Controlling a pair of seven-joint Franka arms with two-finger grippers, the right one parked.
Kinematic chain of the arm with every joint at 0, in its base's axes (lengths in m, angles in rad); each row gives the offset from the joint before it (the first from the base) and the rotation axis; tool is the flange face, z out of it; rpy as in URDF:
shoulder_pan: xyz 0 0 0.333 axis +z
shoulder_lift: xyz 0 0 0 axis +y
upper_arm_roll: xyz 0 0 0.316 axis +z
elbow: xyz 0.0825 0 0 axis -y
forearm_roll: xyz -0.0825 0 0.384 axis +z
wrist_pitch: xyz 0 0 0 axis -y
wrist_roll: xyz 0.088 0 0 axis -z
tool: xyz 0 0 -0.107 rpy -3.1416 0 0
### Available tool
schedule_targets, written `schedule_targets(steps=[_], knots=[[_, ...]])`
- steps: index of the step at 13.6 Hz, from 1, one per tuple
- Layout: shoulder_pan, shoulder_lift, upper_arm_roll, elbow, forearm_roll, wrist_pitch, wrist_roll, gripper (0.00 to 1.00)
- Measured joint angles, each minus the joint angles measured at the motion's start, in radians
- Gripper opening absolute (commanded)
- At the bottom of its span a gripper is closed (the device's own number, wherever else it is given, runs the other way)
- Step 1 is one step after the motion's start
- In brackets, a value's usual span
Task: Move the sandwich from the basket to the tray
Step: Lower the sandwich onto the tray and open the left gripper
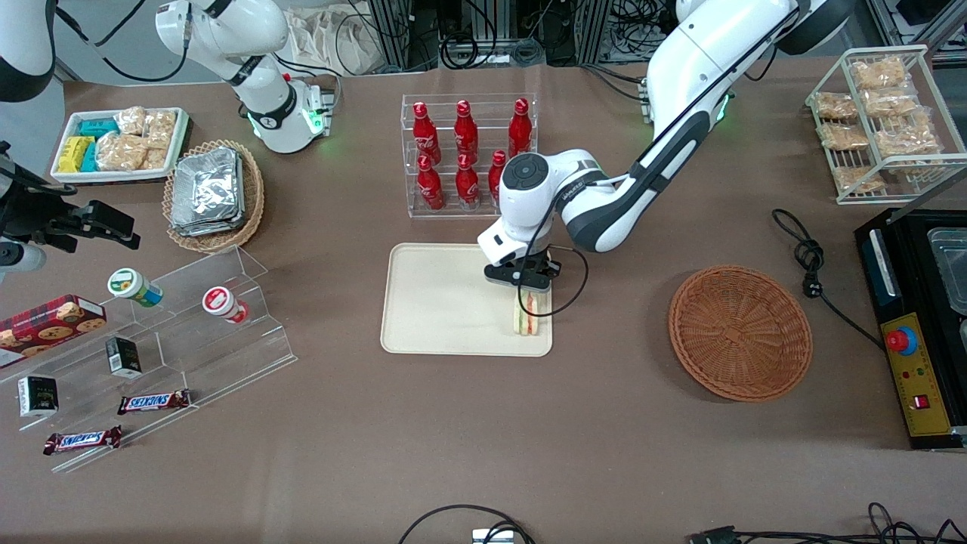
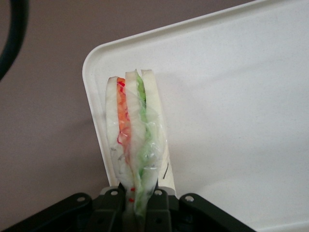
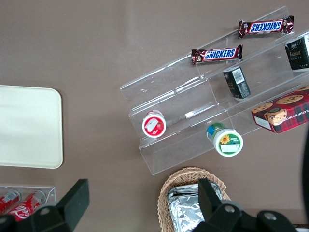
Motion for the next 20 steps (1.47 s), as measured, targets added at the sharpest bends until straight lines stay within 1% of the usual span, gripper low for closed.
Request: schedule_targets(steps=[1, 2, 3, 4, 5, 12, 20], knots=[[0.0, 0.006, 0.0, 0.0, 0.005, 0.005, -0.002, 0.2], [0.0, 0.012, 0.0, 0.0, 0.011, 0.013, -0.005, 0.23], [0.0, 0.017, 0.0, 0.0, 0.013, 0.021, -0.008, 0.29], [0.0, 0.02, 0.0, 0.0, 0.013, 0.025, -0.013, 0.48], [0.0, 0.022, 0.0, 0.0, 0.013, 0.027, -0.017, 0.99], [0.001, 0.019, 0.001, 0.005, 0.016, 0.034, -0.023, 1.0], [0.003, -0.019, 0.002, 0.02, 0.015, 0.035, -0.023, 1.0]])
